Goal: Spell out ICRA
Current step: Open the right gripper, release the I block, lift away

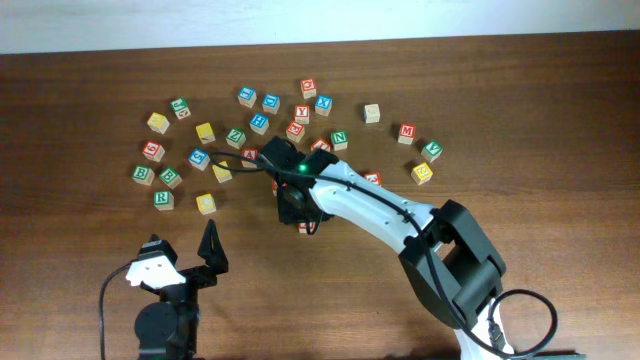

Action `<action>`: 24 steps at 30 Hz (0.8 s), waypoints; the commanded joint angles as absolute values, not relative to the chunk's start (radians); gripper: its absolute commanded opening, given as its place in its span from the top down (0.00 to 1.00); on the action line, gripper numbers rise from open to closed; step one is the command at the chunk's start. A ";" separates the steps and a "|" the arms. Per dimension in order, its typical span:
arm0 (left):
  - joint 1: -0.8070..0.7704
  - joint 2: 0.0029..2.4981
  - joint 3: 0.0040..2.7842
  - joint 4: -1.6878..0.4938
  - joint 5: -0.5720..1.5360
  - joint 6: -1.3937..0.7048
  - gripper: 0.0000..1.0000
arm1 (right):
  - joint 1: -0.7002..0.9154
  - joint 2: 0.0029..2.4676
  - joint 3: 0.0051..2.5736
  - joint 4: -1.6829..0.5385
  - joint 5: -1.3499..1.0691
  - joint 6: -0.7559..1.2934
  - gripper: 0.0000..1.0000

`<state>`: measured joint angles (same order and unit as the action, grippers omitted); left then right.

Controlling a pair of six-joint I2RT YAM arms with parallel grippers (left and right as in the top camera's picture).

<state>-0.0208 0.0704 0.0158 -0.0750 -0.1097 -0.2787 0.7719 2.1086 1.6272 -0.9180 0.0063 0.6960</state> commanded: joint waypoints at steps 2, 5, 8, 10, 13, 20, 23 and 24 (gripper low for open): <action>-0.019 0.067 0.010 -0.073 -0.120 -0.263 0.01 | 0.743 2.072 1.743 -1.024 0.020 0.684 0.57; -0.019 0.067 0.010 -0.073 -0.120 -0.263 0.01 | 0.696 2.070 1.842 -1.156 0.020 0.684 0.57; -0.019 0.067 0.010 -0.073 -0.121 -0.263 0.01 | 0.638 2.050 1.942 -1.279 0.020 0.665 0.57; -0.019 0.067 0.010 -0.073 -0.120 -0.263 0.01 | 0.605 2.024 1.982 -1.321 0.020 0.635 0.57; -0.019 0.067 0.010 -0.073 -0.120 -0.263 0.01 | 0.525 1.950 2.001 -1.362 0.021 0.601 0.44; -0.019 0.067 0.010 -0.073 -0.120 -0.263 0.01 | 0.207 1.887 2.000 -1.523 0.078 0.598 0.01; -0.019 0.067 0.010 -0.073 -0.120 -0.263 0.01 | 0.066 1.887 2.000 -1.587 0.133 0.598 0.02; -0.019 0.067 0.010 -0.073 -0.120 -0.263 0.01 | 0.028 1.887 2.000 -1.596 0.136 0.598 0.02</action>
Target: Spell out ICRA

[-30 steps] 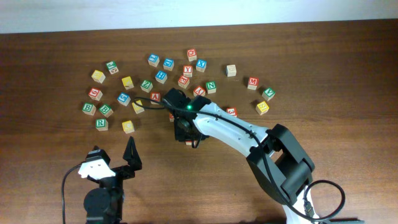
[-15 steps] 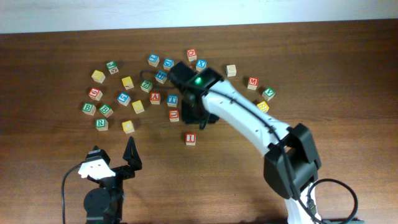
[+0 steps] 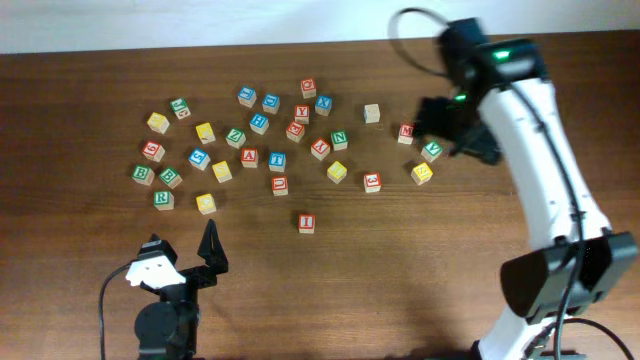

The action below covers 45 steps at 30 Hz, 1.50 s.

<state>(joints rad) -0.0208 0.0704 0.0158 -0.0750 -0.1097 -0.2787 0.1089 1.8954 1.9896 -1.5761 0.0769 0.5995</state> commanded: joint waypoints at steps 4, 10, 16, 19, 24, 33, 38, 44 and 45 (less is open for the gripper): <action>-0.019 0.067 0.010 -0.073 -0.120 -0.263 0.01 | -0.110 1.887 2.000 -1.605 0.136 0.598 0.02; -0.019 0.067 0.010 -0.073 -0.120 -0.263 0.01 | -0.199 1.887 2.000 -1.603 0.136 0.598 0.02; -0.019 0.067 0.010 -0.073 -0.120 -0.263 0.01 | -0.197 1.887 2.000 -1.610 0.128 0.598 0.02; -0.019 0.067 0.010 -0.073 -0.120 -0.263 0.01 | -0.197 1.887 1.999 -1.632 0.109 0.598 0.02; -0.019 0.067 0.010 -0.073 -0.120 -0.263 0.01 | -0.183 1.888 1.999 -1.644 -0.007 0.427 0.02; -0.019 0.067 0.010 -0.073 -0.120 -0.263 0.01 | -0.051 1.888 1.999 -1.638 -0.019 0.266 0.02; -0.019 0.067 0.010 -0.073 -0.120 -0.263 0.01 | 0.015 1.888 1.999 -1.596 -0.019 0.270 0.02; -0.019 0.067 0.010 -0.073 -0.120 -0.263 0.01 | 0.073 1.888 1.999 -1.577 -0.019 0.269 0.02; -0.019 0.067 0.010 -0.073 -0.120 -0.263 0.01 | 0.081 1.888 1.999 -1.574 -0.019 0.269 0.02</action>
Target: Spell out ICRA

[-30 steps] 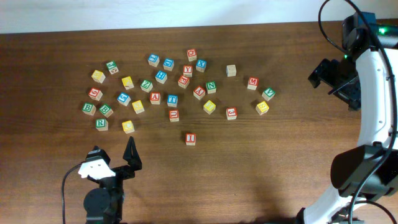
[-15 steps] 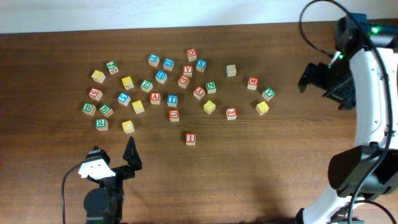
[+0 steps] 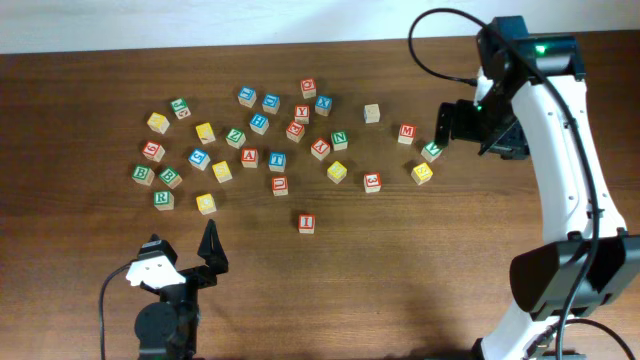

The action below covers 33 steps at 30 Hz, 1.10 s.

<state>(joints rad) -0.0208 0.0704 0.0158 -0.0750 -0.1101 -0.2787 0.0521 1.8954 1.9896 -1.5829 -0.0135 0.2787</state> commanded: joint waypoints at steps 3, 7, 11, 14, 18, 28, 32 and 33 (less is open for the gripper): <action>-0.019 0.067 0.010 -0.073 -0.120 -0.263 0.01 | 0.109 1.888 1.999 -1.559 -0.020 0.270 0.02; -0.019 0.067 0.010 -0.073 -0.120 -0.263 0.01 | 0.133 1.888 1.999 -1.551 -0.020 0.270 0.02; -0.019 0.067 0.010 -0.073 -0.120 -0.263 0.01 | 0.146 1.889 1.999 -1.547 -0.025 0.270 0.02; -0.019 0.067 0.010 -0.073 -0.120 -0.263 0.01 | 0.146 1.900 1.999 -1.546 -0.065 0.270 0.02; -0.019 0.067 0.010 -0.073 -0.120 -0.263 0.01 | 0.146 1.922 1.999 -1.536 -0.130 0.270 0.02; -0.019 0.067 0.010 -0.073 -0.120 -0.263 0.01 | 0.135 1.927 1.999 -1.524 -0.061 0.278 0.02; -0.019 0.067 0.010 -0.073 -0.120 -0.263 0.01 | 0.050 1.927 1.999 -1.530 0.015 0.383 0.02; -0.019 0.067 0.010 -0.073 -0.120 -0.263 0.01 | 0.022 1.927 1.999 -1.532 0.012 0.383 0.02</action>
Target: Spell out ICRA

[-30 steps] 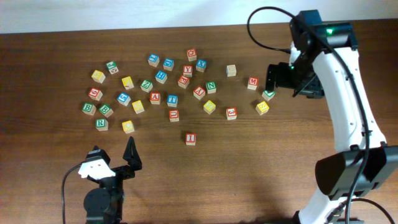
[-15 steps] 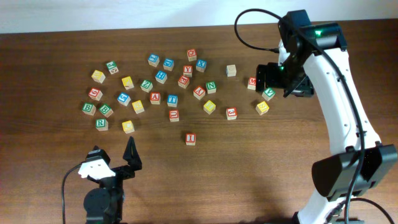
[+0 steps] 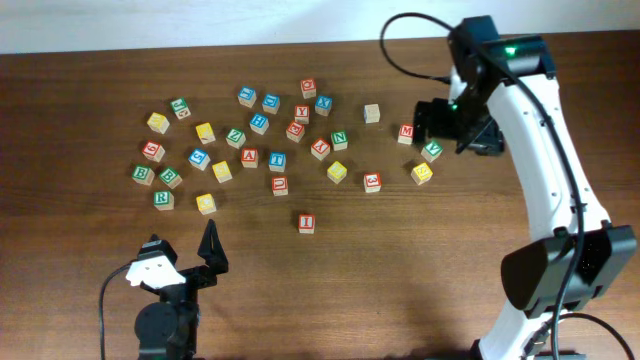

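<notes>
A red I block (image 3: 307, 223) stands alone in front of the cluster of letter blocks (image 3: 270, 130). In that cluster I can read a red A block (image 3: 249, 157) and a green R block (image 3: 163, 198). My right gripper (image 3: 424, 118) hangs at the cluster's right end, just right of a red M block (image 3: 406, 131) and above a green block (image 3: 432, 150). Its fingers point left, and how they stand is not visible from above. My left gripper (image 3: 182, 248) rests near the front left with its fingers apart and nothing between them.
A plain tan block (image 3: 372, 113), a yellow block (image 3: 422, 173) and a red 3 block (image 3: 372, 181) lie near the right gripper. The table's far edge (image 3: 300, 48) runs behind the cluster. The right arm (image 3: 540, 160) spans the table's right side.
My right gripper has shifted a little to the left, from beside the green block to close by the red M block. No block has moved, and the left arm is still.
First my right gripper was low over the spot in front of the cluster, covering the I block. Then it was away at the far right and the I block stood alone there. Since then it has stayed by the M and green blocks.
</notes>
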Action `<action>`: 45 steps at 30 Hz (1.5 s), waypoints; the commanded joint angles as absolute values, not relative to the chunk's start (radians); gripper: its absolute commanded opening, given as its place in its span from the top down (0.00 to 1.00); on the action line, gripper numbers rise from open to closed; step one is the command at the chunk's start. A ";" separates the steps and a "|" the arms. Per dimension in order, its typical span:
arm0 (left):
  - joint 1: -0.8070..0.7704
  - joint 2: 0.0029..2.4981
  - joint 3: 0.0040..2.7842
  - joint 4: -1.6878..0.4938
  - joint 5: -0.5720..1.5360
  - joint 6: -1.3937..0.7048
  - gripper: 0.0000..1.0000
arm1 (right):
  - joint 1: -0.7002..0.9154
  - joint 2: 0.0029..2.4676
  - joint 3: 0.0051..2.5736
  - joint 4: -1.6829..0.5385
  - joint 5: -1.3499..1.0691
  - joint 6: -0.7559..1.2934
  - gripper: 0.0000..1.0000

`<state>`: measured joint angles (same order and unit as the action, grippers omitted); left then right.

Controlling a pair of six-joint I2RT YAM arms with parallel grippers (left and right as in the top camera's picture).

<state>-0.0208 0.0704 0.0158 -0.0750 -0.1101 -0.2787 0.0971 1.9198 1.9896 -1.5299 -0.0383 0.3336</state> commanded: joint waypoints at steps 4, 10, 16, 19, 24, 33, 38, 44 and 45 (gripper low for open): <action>-0.019 0.067 0.010 -0.073 -0.121 -0.263 0.01 | -0.075 1.927 1.999 -1.565 0.009 0.382 0.02; -0.019 0.067 0.010 -0.073 -0.120 -0.263 0.01 | -0.118 1.927 1.999 -1.583 0.007 0.383 0.02; -0.019 0.067 0.010 -0.073 -0.120 -0.263 0.01 | -0.118 1.927 1.999 -1.581 -0.017 0.382 0.02; -0.019 0.067 0.010 -0.073 -0.120 -0.263 0.01 | -0.118 1.927 1.999 -1.581 -0.018 0.383 0.02; -0.019 0.067 0.010 -0.080 0.039 -0.281 0.01 | -0.118 1.927 1.999 -1.581 -0.018 0.382 0.02; -0.019 0.067 0.010 0.038 0.525 -0.527 0.01 | -0.118 1.927 1.999 -1.581 -0.018 0.383 0.02; -0.019 0.067 0.017 0.522 0.528 -0.542 0.01 | -0.118 1.927 1.999 -1.581 -0.018 0.382 0.02; -0.019 0.067 0.155 0.458 0.440 -0.411 0.01 | -0.118 1.927 1.999 -1.581 -0.018 0.382 0.02; -0.019 0.068 0.201 0.406 0.421 -0.361 0.01 | -0.118 1.927 1.999 -1.581 -0.018 0.382 0.02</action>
